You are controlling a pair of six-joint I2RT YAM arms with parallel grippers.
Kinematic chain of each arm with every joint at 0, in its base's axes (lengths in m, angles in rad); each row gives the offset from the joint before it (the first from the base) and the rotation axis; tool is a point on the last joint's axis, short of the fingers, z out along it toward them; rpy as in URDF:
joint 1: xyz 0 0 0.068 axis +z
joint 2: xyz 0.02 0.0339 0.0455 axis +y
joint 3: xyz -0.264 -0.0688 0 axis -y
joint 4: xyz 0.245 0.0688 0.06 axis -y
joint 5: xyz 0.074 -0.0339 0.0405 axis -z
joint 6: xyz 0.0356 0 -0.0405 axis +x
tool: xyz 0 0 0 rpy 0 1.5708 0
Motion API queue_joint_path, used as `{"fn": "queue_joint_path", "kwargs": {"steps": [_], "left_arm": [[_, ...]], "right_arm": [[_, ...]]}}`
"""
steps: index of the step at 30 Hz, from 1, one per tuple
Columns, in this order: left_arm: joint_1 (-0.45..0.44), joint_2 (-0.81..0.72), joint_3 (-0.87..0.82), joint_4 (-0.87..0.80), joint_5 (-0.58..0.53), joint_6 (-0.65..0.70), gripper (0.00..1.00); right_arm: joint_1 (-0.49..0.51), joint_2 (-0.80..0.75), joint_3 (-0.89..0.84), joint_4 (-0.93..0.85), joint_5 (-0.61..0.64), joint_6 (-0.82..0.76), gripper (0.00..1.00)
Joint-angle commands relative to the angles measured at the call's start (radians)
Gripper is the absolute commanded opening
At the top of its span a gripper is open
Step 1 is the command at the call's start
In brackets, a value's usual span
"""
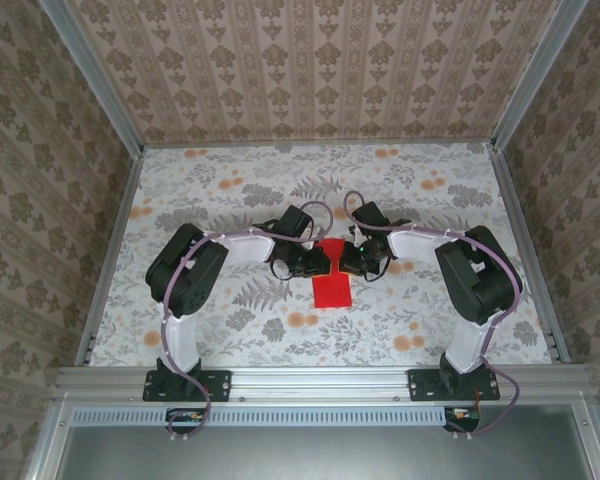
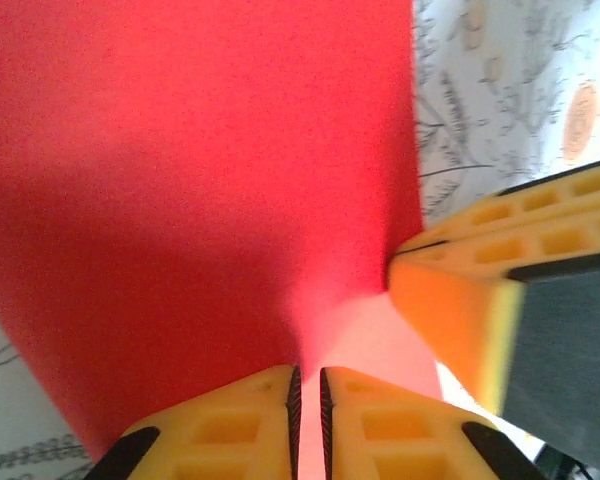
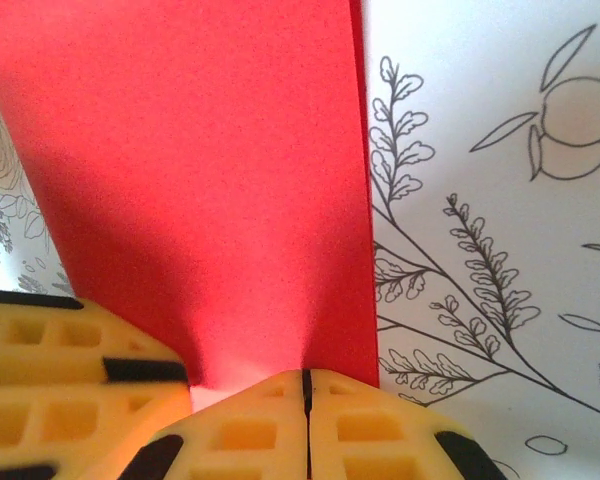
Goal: Fold a paper plane with a square sheet of paper (fold left side to right side)
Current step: First fold the square sheet of paper in half at the center of the table.
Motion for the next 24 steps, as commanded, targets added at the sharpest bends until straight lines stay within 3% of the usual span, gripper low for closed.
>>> {"fn": "queue_joint_path", "kwargs": {"steps": [1,17,24], "left_arm": [[0.007,0.006,-0.032,-0.036,-0.045,-0.004,0.15],[0.084,-0.116,-0.166,-0.043,-0.084,0.009,0.10],[0.073,-0.222,-0.174,0.062,-0.082,0.022,0.11]], "right_arm": [[0.012,0.053,-0.011,-0.104,0.063,-0.015,0.07],[0.011,0.060,-0.009,-0.109,0.063,-0.017,0.06],[0.011,0.058,-0.011,-0.106,0.060,-0.016,0.06]]}}
